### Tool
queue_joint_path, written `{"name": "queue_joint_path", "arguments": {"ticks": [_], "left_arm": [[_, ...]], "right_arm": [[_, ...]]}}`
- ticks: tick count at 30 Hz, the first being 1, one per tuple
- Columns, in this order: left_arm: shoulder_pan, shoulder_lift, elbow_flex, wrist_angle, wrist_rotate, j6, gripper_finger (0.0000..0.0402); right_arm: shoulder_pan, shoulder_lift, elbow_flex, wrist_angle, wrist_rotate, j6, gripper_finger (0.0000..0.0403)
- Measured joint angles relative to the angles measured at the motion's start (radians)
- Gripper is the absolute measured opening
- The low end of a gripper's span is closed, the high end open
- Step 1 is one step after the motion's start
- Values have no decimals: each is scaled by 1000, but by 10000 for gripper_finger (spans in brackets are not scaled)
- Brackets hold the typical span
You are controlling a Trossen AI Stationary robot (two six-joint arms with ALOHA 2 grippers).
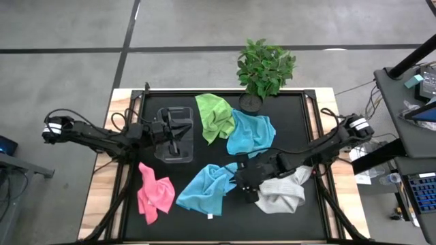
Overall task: Fold microfiber towels
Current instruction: Fold the bottom blue microfiber towel
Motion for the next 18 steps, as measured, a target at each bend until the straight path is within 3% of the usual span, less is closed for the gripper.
{"name": "queue_joint_path", "arguments": {"ticks": [6,18], "left_arm": [[0,1,0,4,0,0,0],[0,1,0,5,-3,1,0]], "right_arm": [[-10,106,122,-212,0,35,71],[-58,218,134,-216,-11,-38,193]]}}
